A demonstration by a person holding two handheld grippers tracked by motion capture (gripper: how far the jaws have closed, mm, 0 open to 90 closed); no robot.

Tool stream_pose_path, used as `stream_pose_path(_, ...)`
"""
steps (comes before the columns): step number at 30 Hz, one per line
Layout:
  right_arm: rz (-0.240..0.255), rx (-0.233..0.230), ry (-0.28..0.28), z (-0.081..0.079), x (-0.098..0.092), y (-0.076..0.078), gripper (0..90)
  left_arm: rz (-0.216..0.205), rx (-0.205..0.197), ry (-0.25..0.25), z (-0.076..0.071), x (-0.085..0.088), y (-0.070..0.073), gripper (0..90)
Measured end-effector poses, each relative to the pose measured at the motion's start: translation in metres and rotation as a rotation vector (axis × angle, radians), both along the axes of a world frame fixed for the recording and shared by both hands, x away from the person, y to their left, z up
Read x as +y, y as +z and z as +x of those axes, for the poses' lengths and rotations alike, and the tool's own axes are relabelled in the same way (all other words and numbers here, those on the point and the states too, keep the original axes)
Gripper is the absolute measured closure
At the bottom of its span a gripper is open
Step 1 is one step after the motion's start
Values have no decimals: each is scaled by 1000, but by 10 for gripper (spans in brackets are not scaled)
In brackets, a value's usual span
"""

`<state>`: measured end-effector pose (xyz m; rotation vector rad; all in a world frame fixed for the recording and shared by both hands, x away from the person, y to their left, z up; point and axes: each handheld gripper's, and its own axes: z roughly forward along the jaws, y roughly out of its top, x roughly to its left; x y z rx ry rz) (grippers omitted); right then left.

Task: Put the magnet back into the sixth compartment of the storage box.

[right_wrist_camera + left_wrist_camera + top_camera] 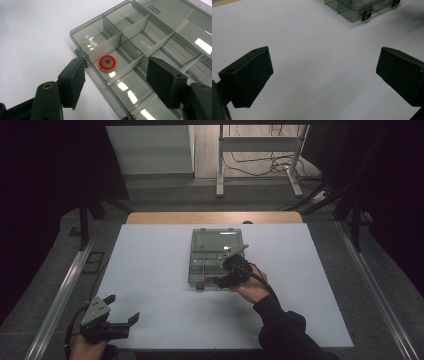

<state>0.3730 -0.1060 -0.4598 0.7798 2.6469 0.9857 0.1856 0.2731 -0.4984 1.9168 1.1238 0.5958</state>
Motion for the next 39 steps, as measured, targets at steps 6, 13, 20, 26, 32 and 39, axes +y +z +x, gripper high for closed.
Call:
stream_pose_path(6, 7, -3, -28, -2, -6, -1, 268, 1, 0, 0, 0, 0, 0, 15)
stream_pose_path(13, 8, 22, -33, -6, -14, -5, 215, 0, 0, 0, 0, 0, 0, 15)
stream_pose_path(20, 22, 24, -41, -8, -20, -4, 151, 2, -1, -1, 0, 0, 0, 15)
stream_pose_path(26, 16, -4, -54, -15, -26, -2, 93, 3, -1, -1, 0, 0, 0, 15)
stream_pose_path(32, 27, -10, -54, -17, -29, -2, 76, 5, -1, -2, 0, 0, 0, 15)
stream_pose_path(39, 29, -28, -60, -21, -34, -2, 54, 5, -2, -3, 0, 0, 0, 15)
